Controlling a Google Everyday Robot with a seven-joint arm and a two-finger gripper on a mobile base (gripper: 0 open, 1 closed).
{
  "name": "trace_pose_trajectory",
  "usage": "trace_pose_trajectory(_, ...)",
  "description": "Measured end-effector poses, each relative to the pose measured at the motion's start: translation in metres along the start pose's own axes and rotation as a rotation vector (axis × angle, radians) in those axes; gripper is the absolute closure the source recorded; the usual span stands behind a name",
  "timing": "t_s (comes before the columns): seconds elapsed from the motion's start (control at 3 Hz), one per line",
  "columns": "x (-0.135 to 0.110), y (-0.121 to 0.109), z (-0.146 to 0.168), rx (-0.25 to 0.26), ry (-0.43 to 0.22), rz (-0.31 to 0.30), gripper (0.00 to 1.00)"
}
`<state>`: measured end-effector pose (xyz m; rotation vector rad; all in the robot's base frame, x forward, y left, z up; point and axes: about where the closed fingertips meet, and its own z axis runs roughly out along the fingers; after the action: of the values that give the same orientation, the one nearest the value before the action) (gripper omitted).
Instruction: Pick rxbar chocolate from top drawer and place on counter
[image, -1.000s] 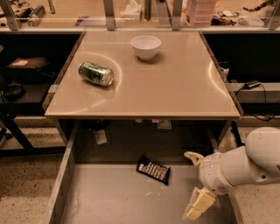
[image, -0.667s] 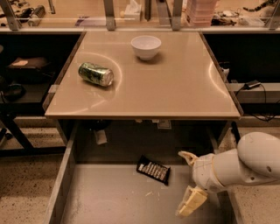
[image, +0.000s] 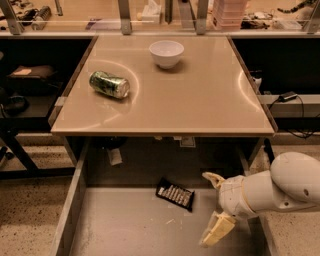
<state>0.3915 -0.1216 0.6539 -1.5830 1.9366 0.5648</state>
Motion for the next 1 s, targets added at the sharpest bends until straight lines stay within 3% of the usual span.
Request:
trace_pose_trajectory(0.33,0.001,-0.008,0.022,0.0,-0.066,0.021,0.0)
trace_pose_trajectory(1.0,-0.008,-0.03,0.06,0.017,-0.137,0.072,0.0)
